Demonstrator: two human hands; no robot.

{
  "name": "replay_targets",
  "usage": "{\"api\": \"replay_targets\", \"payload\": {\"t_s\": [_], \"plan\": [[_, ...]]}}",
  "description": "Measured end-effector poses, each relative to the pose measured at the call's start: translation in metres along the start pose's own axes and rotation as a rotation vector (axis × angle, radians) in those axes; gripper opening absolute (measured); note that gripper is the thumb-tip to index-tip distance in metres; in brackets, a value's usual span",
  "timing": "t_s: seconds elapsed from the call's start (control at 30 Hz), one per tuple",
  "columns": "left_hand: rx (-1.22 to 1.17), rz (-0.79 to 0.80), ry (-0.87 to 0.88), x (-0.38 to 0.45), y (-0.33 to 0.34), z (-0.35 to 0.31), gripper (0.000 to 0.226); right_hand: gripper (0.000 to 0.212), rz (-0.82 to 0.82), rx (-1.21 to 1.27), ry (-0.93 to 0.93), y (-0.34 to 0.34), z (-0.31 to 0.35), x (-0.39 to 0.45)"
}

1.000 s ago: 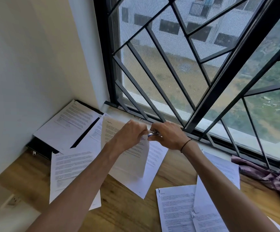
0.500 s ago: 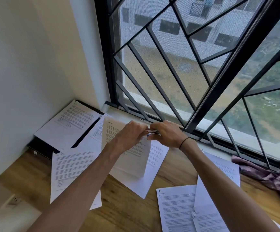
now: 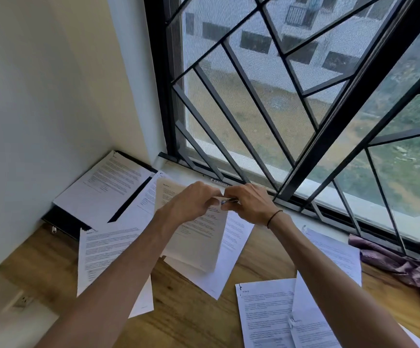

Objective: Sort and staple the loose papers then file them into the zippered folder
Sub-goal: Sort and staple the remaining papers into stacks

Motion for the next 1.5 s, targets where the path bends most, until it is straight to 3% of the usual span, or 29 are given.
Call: {"api": "replay_targets", "payload": {"t_s": [0.13,0.3,0.6,0.73,0.8,0.87,0.93,1.1,1.2,1.3,1.33,1.4,1.5], "plan": [[-0.027,-0.02,-0.074,-0.001,-0.001,0.012,0.018,0.028,0.104,0.132,0.029,0.007,-0.002,0.005],[-0.132,-0.039,-0.155,-0.015,-0.014,0.043,0.012,0.022,0.099,0.591,0.016,0.022,-0.018,0.006],[-0.363,-0.133,-0.25,-0.047,-0.034,0.106,0.012,0.015,0.132,0.723,0.123,0.089,0.001,0.065],[-0.469,-0.237,-0.33,-0.062,-0.044,0.157,0.007,0.042,0.201,1.258,0.092,0.101,0.04,0.088],[-0.465,-0.274,-0.367,-0.07,-0.053,0.182,0.011,0.036,0.281,1.424,0.02,0.108,0.06,0.1],[-0.451,-0.314,-0.404,-0.074,-0.063,0.206,0.009,0.025,0.355,1.418,-0.048,0.113,0.08,0.11],[-0.44,-0.367,-0.437,-0.078,-0.076,0.232,0.006,0.036,0.366,1.325,-0.047,0.121,0.095,0.125],[-0.347,-0.507,-0.502,-0.073,-0.1,0.291,0.011,0.023,0.175,1.204,0.076,0.132,0.118,0.16],[-0.303,-0.631,-0.567,-0.087,-0.105,0.324,0.029,0.023,0.1,1.354,0.231,0.152,0.117,0.185],[-0.409,-0.737,-0.767,-0.128,-0.075,0.367,0.035,0.031,0.147,1.525,0.41,0.183,0.114,0.211],[-0.464,-0.696,-0.875,-0.141,-0.051,0.382,0.036,0.026,0.185,1.533,0.459,0.195,0.114,0.217],[-0.543,-0.467,-1.065,-0.159,0.009,0.404,0.046,0.028,0.231,1.526,0.558,0.221,0.112,0.227],[-0.525,-0.249,-1.174,-0.176,0.064,0.415,0.05,0.052,0.18,1.487,0.74,0.252,0.102,0.235]]}}
Point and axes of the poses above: each hand's wrist, its own x-axis towards the middle knuckle, its own y-axis out of the palm, z = x × y, the point moved 8 cm from there along x, towards the middle knuckle, and after that the axes turned 10 degrees about z, right-handed, at the moved point
